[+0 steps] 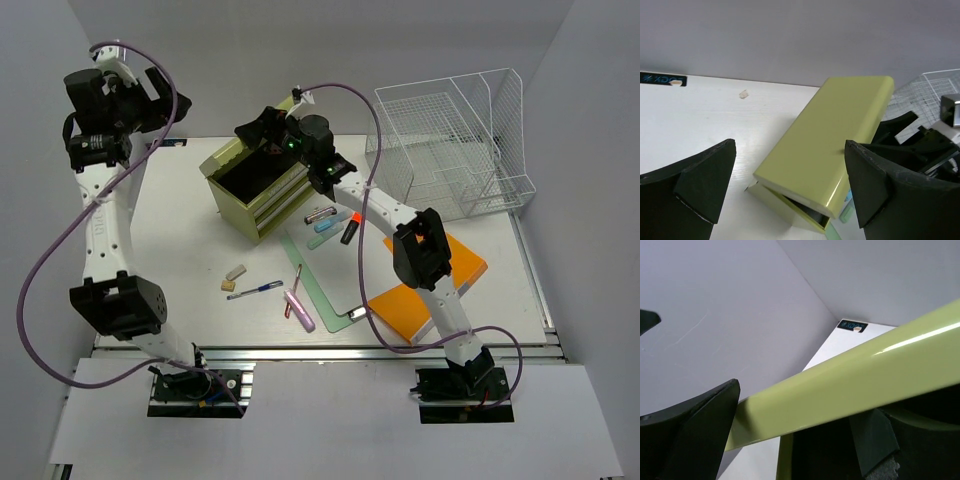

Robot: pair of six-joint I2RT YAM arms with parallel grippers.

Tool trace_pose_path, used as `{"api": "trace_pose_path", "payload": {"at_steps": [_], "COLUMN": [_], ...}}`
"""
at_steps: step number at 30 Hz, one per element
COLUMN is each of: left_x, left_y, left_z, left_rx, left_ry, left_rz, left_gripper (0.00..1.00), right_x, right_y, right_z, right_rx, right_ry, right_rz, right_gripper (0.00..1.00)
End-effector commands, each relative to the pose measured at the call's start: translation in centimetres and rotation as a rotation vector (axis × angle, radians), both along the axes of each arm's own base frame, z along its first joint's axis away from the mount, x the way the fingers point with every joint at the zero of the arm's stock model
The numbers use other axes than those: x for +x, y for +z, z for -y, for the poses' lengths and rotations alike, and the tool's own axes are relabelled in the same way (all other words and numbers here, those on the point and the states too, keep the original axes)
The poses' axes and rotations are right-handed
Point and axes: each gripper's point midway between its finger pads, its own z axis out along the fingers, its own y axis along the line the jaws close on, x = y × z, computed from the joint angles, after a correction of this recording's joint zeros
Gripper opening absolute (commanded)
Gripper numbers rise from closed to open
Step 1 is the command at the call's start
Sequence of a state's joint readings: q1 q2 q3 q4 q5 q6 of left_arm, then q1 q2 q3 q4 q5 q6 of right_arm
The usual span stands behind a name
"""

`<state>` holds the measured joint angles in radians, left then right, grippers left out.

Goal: Organize the desk

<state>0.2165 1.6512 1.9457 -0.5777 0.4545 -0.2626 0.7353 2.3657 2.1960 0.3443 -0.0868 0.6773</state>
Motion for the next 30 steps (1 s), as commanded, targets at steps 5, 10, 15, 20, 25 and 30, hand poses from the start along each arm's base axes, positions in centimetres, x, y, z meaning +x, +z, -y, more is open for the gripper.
{"api": "trace_pose_path", "payload": {"at_steps": [5, 10, 15, 20, 25, 30], "left_x": [-3.3, -6.1, -8.7, -11.1, -9.0, -7.4], "left_y": [-2.6, -6.6, -4.7, -4.3, -6.7, -7.9], "left_z": [0.7, 2.4, 2.5, 4.0, 4.7, 4.5], "left_rx": [0.108, 0.153, 0.253, 0.289, 0.294, 0.396], "left_ry": [-0.065, -0.188, -0.163, -0.235, -0.262, -0.193], "left_rz": [-0.062, -0.126, -0.012, 0.085, 0.056, 0.01], "left_gripper": [0.98, 0.98, 0.98, 0.98, 0.98, 0.98], "right_x": [1.1, -0.4, -0.4, -0.6, -0.9, -0.6], "right_y": [4.1, 4.2, 4.3, 4.0, 4.6, 5.7], "right_z": [-1.3, -1.9, -1.8, -1.9, -1.7, -1.1], "right_rx": [0.038, 0.021, 0.027, 0.022, 0.027, 0.051], "right_ry": [-0.069, -0.058, -0.06, -0.055, -0.054, -0.089], "right_rz": [0.214, 0.234, 0.219, 0.2, 0.196, 0.195], "right_gripper": [0.89, 0.89, 0.89, 0.89, 0.89, 0.89]}}
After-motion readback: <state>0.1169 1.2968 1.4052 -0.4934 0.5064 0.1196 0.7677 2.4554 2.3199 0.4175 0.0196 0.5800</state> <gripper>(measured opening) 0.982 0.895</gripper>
